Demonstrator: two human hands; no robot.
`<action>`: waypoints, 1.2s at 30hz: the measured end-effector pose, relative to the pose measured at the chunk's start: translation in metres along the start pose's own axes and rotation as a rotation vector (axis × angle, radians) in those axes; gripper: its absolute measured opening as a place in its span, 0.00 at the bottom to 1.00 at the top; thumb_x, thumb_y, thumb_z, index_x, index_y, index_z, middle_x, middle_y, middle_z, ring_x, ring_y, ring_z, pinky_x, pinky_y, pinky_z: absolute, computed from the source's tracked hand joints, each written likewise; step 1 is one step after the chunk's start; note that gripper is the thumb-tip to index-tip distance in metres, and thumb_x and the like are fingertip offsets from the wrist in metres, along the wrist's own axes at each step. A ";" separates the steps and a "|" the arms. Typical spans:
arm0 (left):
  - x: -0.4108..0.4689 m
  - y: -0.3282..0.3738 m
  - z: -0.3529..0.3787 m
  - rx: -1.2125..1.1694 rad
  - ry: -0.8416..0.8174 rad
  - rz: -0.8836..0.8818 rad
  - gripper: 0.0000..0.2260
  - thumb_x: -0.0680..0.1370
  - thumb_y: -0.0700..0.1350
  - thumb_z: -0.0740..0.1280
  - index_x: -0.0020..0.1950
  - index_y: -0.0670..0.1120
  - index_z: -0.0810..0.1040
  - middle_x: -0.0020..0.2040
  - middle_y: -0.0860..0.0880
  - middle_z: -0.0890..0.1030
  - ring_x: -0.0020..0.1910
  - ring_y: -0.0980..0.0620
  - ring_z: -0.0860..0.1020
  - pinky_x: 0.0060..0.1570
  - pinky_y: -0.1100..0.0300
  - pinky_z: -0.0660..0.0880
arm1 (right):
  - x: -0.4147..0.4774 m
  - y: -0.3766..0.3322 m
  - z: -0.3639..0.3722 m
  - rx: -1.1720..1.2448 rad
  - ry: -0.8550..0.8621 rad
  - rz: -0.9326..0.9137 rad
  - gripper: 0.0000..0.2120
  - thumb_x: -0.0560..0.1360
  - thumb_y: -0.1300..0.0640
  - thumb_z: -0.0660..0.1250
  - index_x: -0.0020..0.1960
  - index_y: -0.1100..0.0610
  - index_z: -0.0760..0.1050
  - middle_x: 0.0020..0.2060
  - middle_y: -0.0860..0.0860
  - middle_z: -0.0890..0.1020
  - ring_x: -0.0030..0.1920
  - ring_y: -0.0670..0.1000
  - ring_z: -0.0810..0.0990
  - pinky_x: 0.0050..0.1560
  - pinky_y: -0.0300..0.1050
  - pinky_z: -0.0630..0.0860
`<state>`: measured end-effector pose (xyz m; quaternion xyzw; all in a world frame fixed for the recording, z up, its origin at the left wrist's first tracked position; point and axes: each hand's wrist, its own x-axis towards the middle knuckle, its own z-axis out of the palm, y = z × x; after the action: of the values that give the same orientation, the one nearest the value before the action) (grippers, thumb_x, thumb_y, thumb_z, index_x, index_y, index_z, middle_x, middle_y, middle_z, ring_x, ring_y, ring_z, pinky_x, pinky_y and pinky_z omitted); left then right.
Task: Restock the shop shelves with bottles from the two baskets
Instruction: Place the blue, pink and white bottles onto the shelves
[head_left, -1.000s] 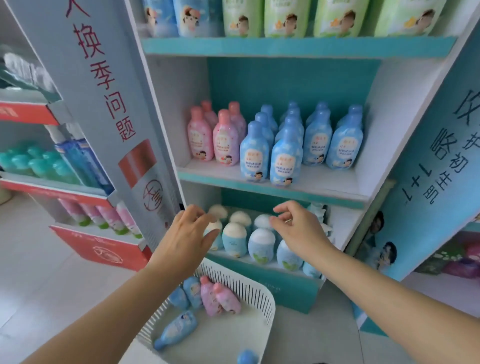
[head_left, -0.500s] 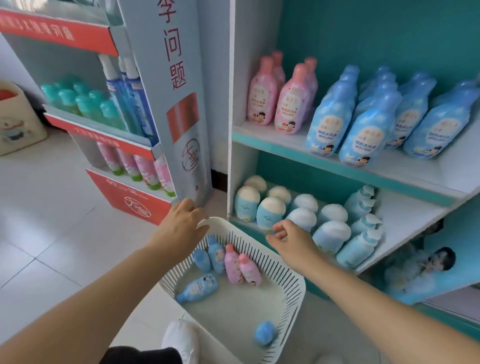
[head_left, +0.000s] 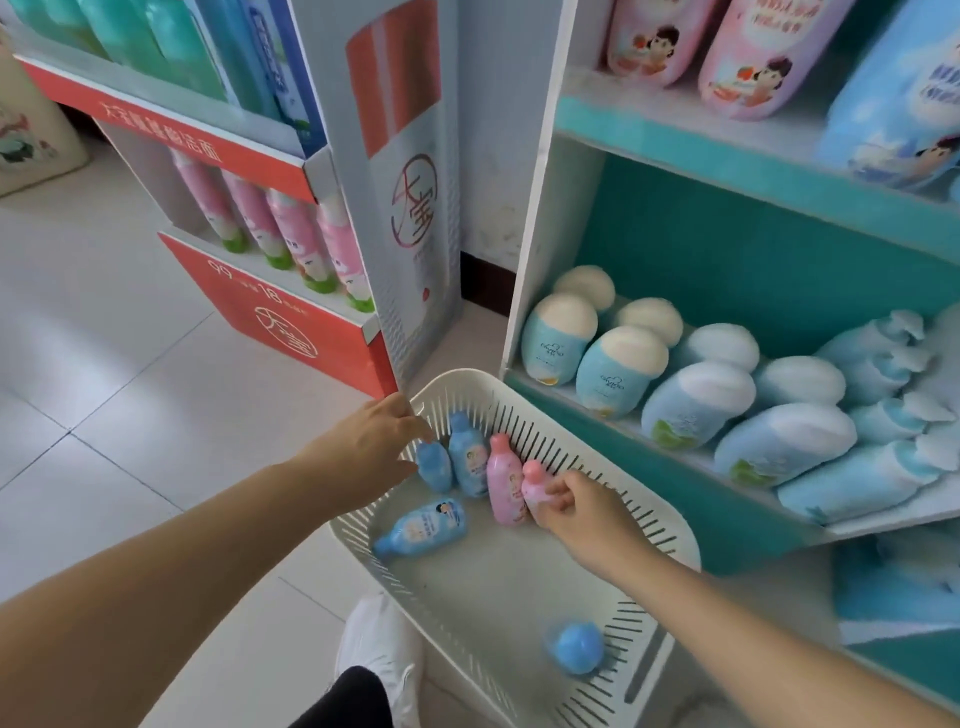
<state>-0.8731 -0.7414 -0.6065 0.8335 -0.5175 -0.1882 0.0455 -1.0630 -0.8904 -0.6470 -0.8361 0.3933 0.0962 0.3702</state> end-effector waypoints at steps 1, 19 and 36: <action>0.004 -0.004 0.009 -0.008 -0.008 -0.009 0.17 0.76 0.46 0.67 0.65 0.51 0.73 0.61 0.50 0.72 0.61 0.51 0.72 0.62 0.59 0.69 | 0.007 0.001 0.005 0.000 -0.007 0.001 0.10 0.76 0.51 0.65 0.54 0.55 0.74 0.45 0.48 0.78 0.49 0.49 0.77 0.48 0.41 0.70; 0.083 -0.039 0.120 -0.102 -0.038 -0.279 0.14 0.78 0.43 0.61 0.63 0.46 0.70 0.56 0.46 0.77 0.53 0.45 0.77 0.52 0.55 0.73 | 0.138 -0.013 0.084 0.052 -0.032 -0.038 0.14 0.76 0.56 0.61 0.62 0.56 0.72 0.57 0.51 0.78 0.58 0.52 0.76 0.59 0.48 0.72; 0.085 -0.043 0.156 -0.178 0.092 -0.389 0.16 0.79 0.49 0.61 0.67 0.49 0.68 0.56 0.47 0.78 0.55 0.48 0.76 0.55 0.57 0.72 | 0.185 -0.035 0.116 -0.057 -0.020 0.098 0.15 0.80 0.51 0.57 0.63 0.55 0.70 0.59 0.54 0.78 0.62 0.56 0.74 0.58 0.42 0.67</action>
<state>-0.8598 -0.7778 -0.7848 0.9181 -0.3255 -0.2002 0.1053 -0.8980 -0.9037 -0.7938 -0.8250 0.4271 0.1339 0.3451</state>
